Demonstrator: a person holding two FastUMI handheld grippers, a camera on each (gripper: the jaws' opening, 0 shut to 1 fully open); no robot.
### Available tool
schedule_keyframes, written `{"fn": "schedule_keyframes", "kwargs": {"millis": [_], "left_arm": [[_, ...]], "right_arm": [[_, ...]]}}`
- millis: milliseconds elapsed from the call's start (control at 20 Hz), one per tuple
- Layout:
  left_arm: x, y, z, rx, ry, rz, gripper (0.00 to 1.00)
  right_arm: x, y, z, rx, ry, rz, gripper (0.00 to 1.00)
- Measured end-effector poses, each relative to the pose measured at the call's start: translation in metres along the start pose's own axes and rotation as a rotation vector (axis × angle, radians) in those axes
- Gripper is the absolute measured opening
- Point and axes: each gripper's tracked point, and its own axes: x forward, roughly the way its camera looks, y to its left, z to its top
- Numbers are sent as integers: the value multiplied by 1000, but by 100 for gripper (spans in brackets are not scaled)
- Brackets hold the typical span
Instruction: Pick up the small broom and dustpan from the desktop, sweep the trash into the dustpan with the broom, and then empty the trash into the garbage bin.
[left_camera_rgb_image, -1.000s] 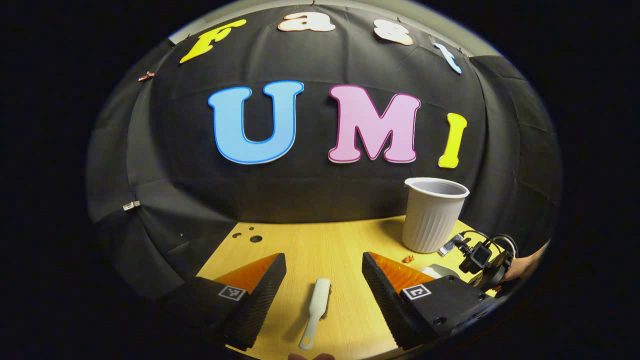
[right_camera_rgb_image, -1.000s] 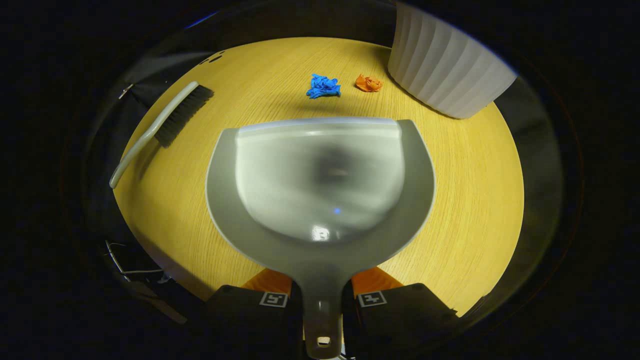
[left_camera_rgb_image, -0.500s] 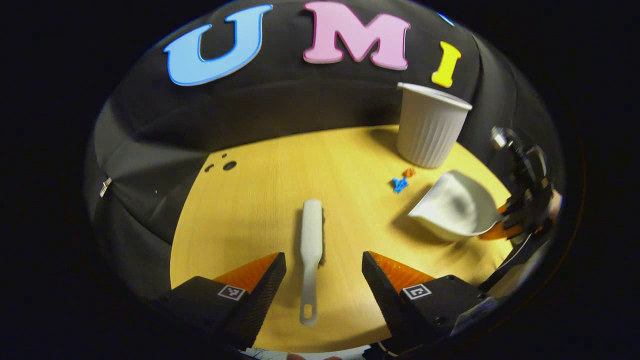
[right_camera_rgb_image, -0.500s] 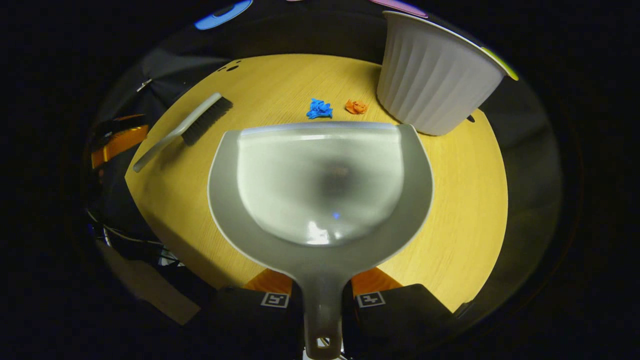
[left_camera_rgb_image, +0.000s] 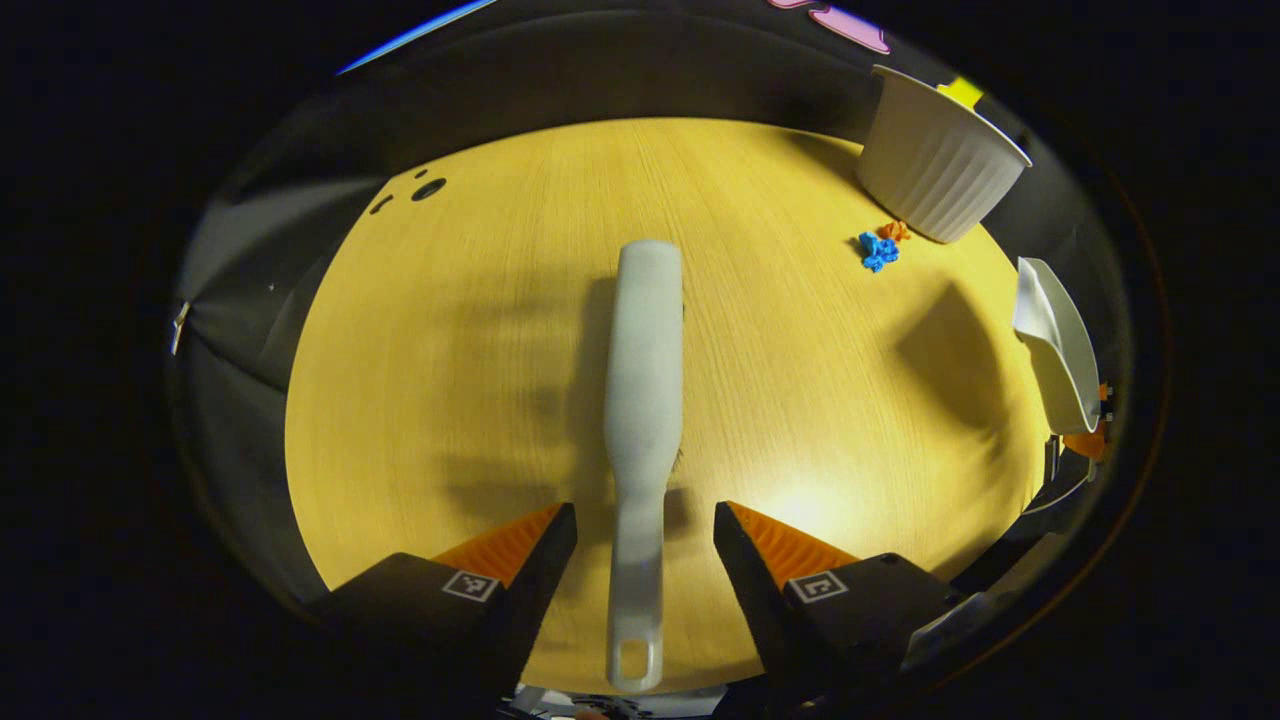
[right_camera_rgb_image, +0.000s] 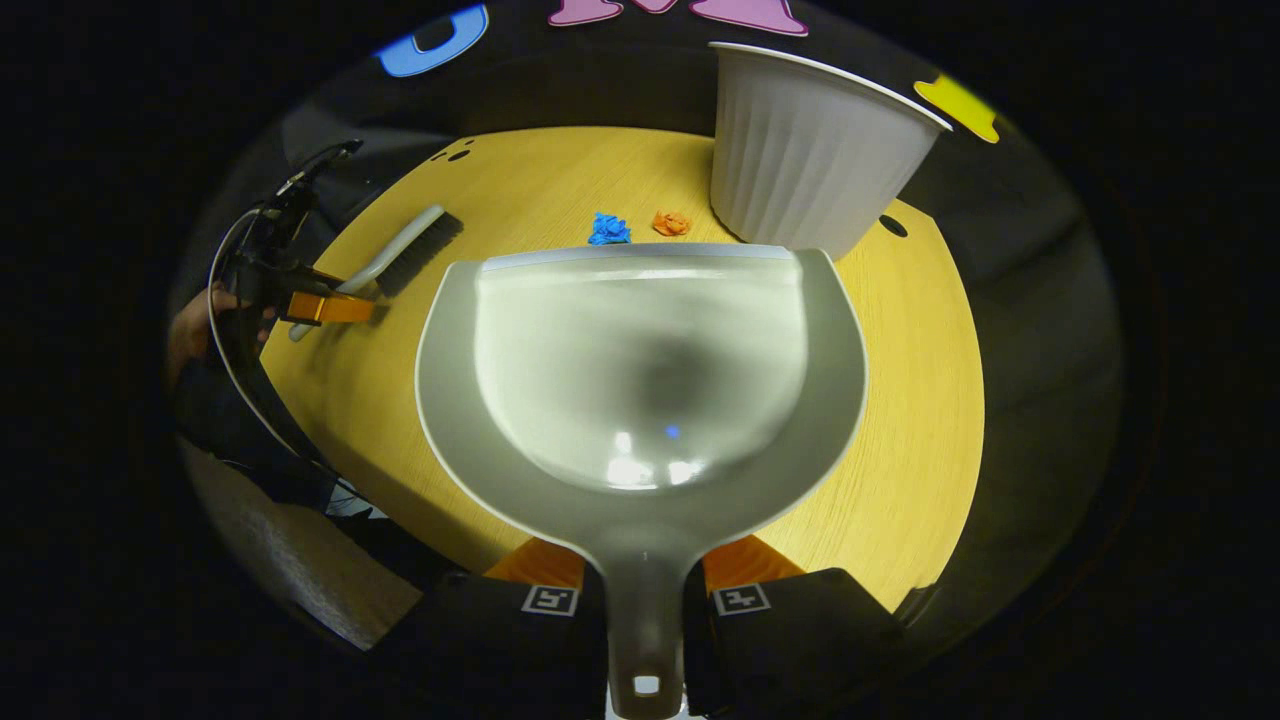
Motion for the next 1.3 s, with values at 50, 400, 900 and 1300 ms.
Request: {"fn": "schedule_keyframes", "kwargs": {"millis": [50, 400, 900, 1300], "left_arm": [[5, 1, 0, -2, 8, 7, 84], [24, -1, 5, 18, 53, 13, 62], [24, -28, 63, 162, -14, 29, 26], [43, -105, 170, 423, -77, -22, 26]], "right_arm": [[-2, -1, -3, 2, 1, -2, 38], [2, -7, -10, 15, 17, 0, 34], [18, -16, -6, -98, 140, 2, 29], [54, -35, 7, -198, 249, 11, 34]]}}
